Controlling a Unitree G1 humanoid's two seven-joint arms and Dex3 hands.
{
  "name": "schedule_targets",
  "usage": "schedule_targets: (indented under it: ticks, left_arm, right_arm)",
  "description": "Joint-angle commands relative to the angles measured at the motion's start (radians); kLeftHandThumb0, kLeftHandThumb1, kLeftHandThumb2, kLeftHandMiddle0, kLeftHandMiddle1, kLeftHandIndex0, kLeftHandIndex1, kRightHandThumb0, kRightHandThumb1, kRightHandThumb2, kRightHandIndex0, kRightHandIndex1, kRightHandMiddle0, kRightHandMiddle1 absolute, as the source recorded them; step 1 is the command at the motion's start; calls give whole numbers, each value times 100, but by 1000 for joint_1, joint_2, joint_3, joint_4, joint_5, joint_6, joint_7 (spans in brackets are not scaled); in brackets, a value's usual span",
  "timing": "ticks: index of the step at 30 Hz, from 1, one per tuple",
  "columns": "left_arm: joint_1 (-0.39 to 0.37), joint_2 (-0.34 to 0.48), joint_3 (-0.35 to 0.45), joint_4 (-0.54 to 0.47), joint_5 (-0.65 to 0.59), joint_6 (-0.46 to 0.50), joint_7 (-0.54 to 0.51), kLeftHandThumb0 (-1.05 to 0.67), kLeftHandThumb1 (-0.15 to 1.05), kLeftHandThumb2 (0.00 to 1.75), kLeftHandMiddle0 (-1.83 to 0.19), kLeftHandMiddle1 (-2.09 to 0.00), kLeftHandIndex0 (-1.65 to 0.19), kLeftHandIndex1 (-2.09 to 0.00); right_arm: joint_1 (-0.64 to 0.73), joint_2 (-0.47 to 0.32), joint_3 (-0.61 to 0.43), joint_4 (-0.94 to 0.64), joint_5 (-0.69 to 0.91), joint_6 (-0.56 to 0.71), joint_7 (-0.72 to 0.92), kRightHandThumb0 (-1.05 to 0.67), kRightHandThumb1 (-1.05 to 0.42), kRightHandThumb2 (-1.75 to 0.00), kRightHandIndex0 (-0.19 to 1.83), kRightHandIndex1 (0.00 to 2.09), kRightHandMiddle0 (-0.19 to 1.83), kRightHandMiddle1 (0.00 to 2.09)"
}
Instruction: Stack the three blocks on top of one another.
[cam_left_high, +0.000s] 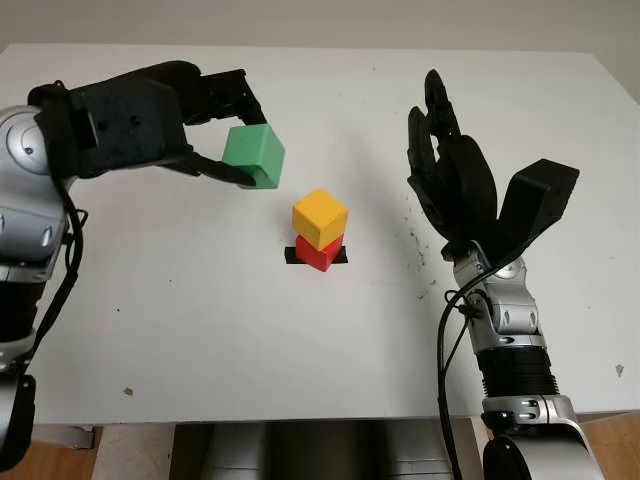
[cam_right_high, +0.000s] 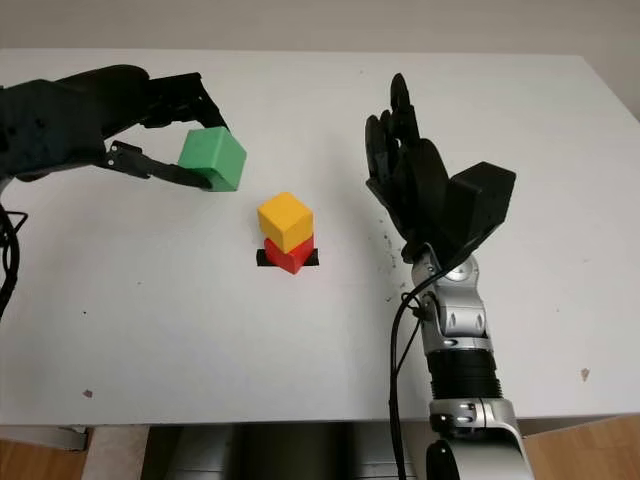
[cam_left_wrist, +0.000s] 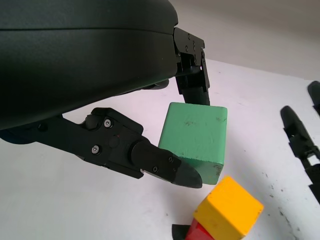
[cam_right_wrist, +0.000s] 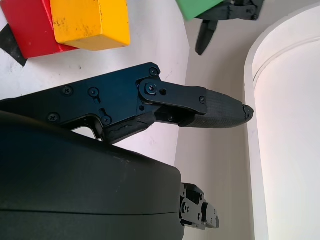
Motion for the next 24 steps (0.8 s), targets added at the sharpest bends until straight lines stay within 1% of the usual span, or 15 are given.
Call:
schedule_targets:
  ticks: [1, 3, 6, 10, 12, 18, 22, 24]
  left_arm:
    - [-71, -14, -15, 20, -5, -2, -13, -38, 104, 8, -20, -5, -19, -160]
    - [-114, -32, -28, 67, -20, -42, -28, -37, 104, 8, -18, -4, -19, -160]
    - [-151, -49, -47, 135, -23, -114, -35, -37, 105, 7, -16, -4, -19, -159]
    - [-198, -75, -91, 214, 4, -195, -38, -42, 104, 6, -15, -5, -25, -153]
    - [-220, -95, -104, 263, 0, -238, -45, -43, 104, 7, -14, -5, -26, -156]
    - [-258, -134, -131, 365, 35, -345, -27, -46, 104, 7, -13, -5, -25, -158]
    - [-268, -147, -142, 430, 58, -441, -3, -48, 105, 8, -14, -5, -25, -159]
    - [-271, -153, -148, 451, 73, -471, 3, -50, 105, 9, -15, -6, -26, -161]
  right_arm:
    - [0, -1, 3, -19, 3, 10, -4, -67, -105, -58, -19, 0, -19, 0]
    - [2, 5, 3, -24, 4, 21, -14, -68, -105, -56, -19, 0, -19, 0]
    - [4, 6, 4, -27, 6, 21, -15, -68, -105, -55, -19, 0, -19, 0]
    - [9, 7, 6, -32, 2, 20, -19, -68, -105, -56, -19, 0, -19, 0]
    - [12, 5, 6, -34, 2, 22, -18, -68, -105, -57, -19, 0, -19, 0]
    - [23, 0, 5, -42, 1, 16, -15, -67, -105, -59, -19, 0, -19, 0]
    - [28, -1, 2, -46, 5, 14, -13, -68, -105, -57, -19, 0, -19, 0]
    - [29, -2, 2, -45, 5, 11, -9, -68, -105, -58, -19, 0, -19, 0]
